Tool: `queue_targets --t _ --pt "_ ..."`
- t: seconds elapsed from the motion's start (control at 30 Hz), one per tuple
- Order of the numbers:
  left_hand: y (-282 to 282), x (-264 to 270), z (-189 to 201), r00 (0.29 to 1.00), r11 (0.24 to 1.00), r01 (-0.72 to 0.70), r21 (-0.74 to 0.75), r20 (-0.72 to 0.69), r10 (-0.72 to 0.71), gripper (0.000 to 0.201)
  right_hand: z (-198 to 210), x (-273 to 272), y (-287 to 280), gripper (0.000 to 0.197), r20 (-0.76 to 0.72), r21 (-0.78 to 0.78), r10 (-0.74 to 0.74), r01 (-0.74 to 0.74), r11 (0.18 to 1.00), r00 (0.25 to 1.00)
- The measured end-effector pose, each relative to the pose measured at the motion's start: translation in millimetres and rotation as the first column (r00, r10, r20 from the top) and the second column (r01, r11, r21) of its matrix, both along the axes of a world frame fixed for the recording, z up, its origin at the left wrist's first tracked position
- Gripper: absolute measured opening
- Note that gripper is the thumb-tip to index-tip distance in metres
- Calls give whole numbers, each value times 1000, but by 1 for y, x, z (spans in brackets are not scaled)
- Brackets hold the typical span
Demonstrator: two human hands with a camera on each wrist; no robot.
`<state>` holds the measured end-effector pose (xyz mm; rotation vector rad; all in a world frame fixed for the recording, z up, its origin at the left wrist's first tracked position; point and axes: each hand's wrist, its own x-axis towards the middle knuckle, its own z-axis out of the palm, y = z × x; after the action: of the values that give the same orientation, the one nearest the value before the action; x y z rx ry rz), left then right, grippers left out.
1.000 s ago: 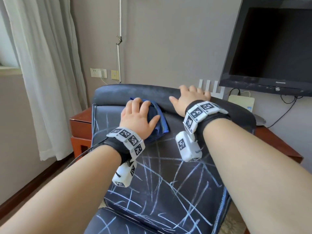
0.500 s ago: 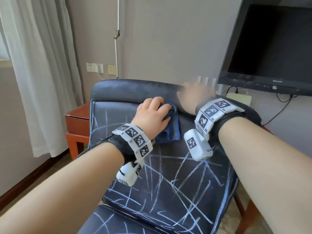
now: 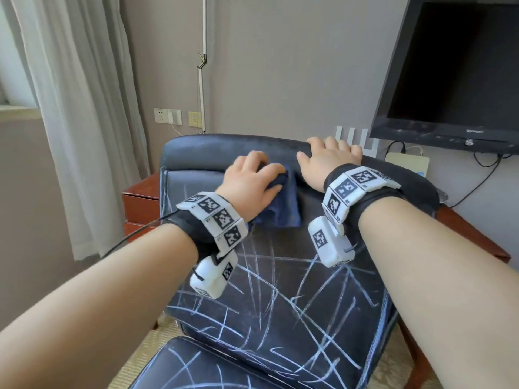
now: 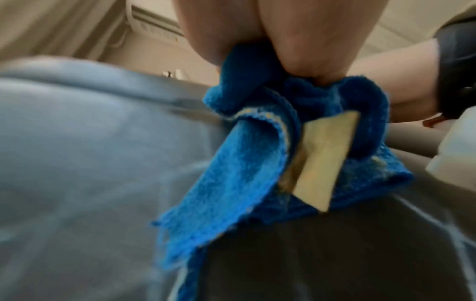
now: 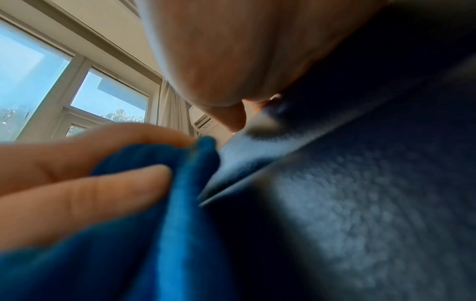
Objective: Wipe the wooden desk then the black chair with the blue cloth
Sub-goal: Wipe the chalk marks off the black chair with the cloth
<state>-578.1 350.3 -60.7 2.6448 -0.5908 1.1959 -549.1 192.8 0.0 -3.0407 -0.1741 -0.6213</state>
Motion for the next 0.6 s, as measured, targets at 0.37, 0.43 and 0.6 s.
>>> queue_targets --t 0.37,0.43,0.6 --pt "-10 36 -25 964 991 134 16 231 -134 17 2 3 -4 48 -17 36 41 -41 999 999" --pt "-2 36 -23 972 994 112 9 205 -112 16 2 3 -2 48 -15 -3 6 -6 1000 1000" --pt "46 28 -21 995 996 -93 15 31 92 28 3 11 37 61 -4 -79 -88 88 993 996"
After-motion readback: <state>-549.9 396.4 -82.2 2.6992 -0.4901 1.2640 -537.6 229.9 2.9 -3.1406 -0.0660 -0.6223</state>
